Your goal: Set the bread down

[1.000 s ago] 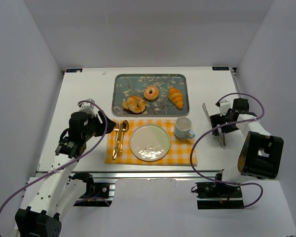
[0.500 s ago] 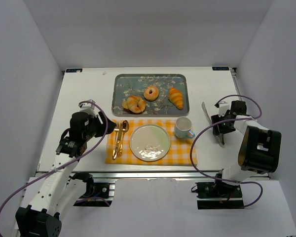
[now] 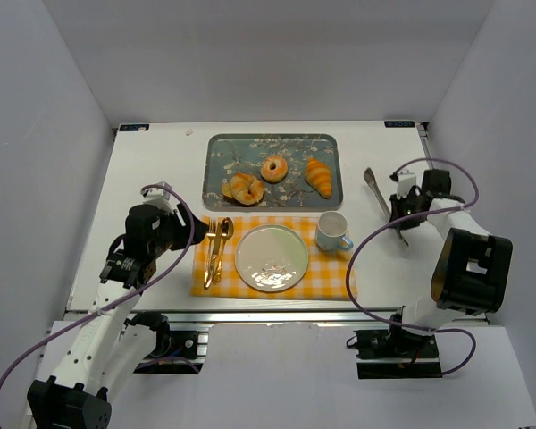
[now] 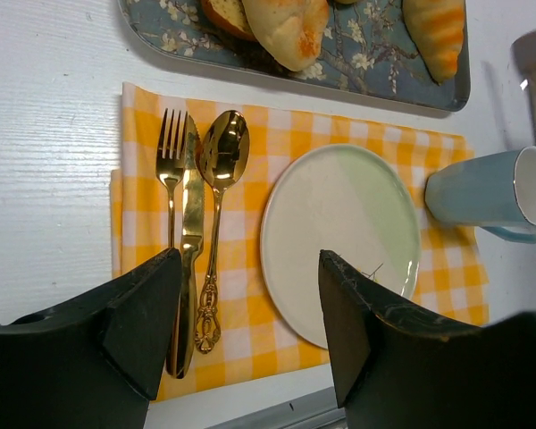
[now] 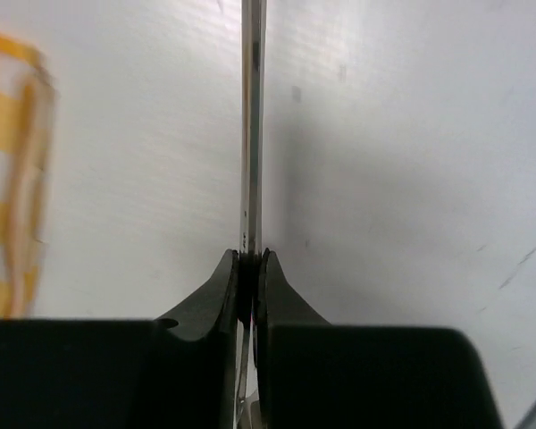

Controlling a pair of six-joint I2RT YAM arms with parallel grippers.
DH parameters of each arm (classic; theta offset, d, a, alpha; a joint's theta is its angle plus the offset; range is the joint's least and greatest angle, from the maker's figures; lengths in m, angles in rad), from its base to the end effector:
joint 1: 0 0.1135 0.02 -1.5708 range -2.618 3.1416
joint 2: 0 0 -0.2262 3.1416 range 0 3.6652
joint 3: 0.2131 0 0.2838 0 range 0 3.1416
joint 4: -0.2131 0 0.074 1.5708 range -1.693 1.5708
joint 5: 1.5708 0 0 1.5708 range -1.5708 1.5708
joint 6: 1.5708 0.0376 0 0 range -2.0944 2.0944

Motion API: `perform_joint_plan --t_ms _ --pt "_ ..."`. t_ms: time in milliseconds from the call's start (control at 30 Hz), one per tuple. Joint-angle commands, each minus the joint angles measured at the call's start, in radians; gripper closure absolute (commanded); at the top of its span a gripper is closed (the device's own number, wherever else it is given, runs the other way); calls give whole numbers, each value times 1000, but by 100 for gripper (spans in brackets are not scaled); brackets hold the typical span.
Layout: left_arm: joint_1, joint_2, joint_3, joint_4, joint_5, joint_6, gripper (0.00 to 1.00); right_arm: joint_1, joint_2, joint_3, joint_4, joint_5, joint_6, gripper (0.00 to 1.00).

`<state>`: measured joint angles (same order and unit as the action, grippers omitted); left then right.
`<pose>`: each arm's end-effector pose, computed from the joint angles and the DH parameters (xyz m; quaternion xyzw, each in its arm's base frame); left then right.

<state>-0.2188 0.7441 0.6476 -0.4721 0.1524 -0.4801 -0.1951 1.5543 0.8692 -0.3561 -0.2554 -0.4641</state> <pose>0.2224 -0.0553 0.2399 -0.0777 0.8718 -0.2267 0.4272 0.3205 -0.0537 0.1154 -0.1614 0.9442 0.0323 0.2854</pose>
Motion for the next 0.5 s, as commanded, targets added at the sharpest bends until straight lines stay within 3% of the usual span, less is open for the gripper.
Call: perform_joint_plan --t_ms 0,167,233,467 --pt "1 -15 38 -19 -10 -3 28 40 -91 200 -78 -183 -21 99" --pt "-1 -12 57 -20 -8 -8 28 163 -66 428 -164 -246 13 85" --pt "-1 -15 67 -31 -10 -11 28 247 -51 485 -175 -245 28 75" --pt "-1 -66 78 -79 -37 -25 28 437 23 609 -230 -269 15 60"
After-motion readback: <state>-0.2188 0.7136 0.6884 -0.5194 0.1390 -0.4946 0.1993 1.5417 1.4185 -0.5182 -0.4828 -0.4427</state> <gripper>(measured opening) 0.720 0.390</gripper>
